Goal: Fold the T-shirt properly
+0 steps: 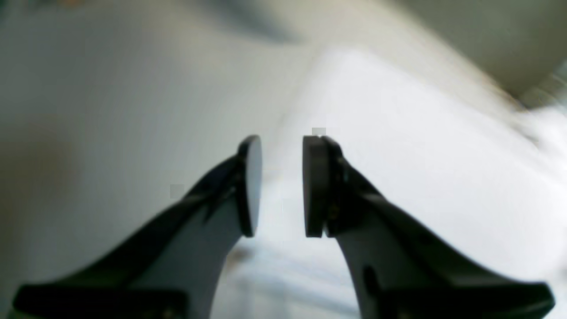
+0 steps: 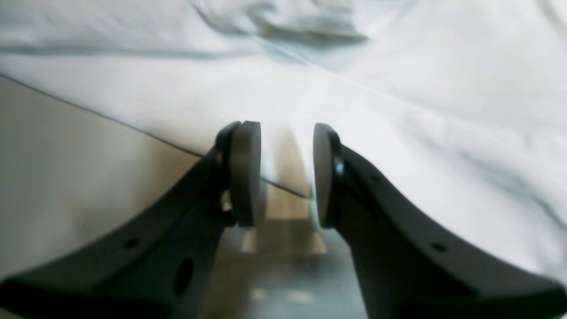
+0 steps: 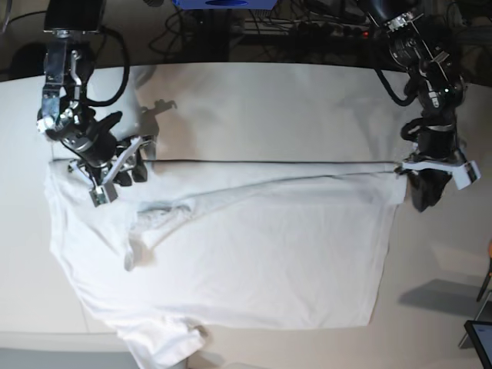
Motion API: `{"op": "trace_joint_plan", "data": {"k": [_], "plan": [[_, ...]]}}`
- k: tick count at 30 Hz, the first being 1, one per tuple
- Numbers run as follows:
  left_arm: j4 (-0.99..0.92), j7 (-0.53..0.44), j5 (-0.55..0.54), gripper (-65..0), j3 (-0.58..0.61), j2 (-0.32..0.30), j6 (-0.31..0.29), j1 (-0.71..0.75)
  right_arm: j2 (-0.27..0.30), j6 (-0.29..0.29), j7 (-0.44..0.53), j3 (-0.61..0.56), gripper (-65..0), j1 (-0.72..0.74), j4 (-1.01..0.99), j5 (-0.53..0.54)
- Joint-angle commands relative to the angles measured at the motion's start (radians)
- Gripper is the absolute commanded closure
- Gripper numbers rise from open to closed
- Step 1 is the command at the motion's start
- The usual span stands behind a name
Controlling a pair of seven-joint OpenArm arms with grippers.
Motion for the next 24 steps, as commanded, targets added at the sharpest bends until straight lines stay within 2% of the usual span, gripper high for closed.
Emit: {"op": "trace_joint_plan", "data": {"k": [1, 6, 9, 18, 24], "plan": [[0.013, -0.047, 0.012, -16.1, 0.008, -0.011, -0.008, 0.000, -0.016, 0.004, 0.052, 0.003, -20.0, 0.002, 0.020, -0.035], [-0.072, -0.135, 0.272, -20.2, 0.122, -0.010, -0.023, -0.039, -0.088, 0.004, 0.193, 0.005, -20.2, -0.027, 0.040, -0.280], [-0.132, -0.159, 0.384, -20.2, 0.180, -0.004, -0.018, -0.066, -0.117, 0.004, 0.205, 0.036, -20.3, -0.010, 0.046, -0.342], [-0.236, -0.153, 0.407, -19.5, 0.220, -0.002, -0.017, -0.135, -0.127, 0.009, 0.170, 0.152, -20.3, 0.076, 0.018, -0.348], [-0.257, -0.158, 0.407, -19.5, 0.225, -0.004, -0.017, -0.102, -0.079, 0.009, 0.178, 0.171, -20.3, 0.134, -0.129, -0.346]]}}
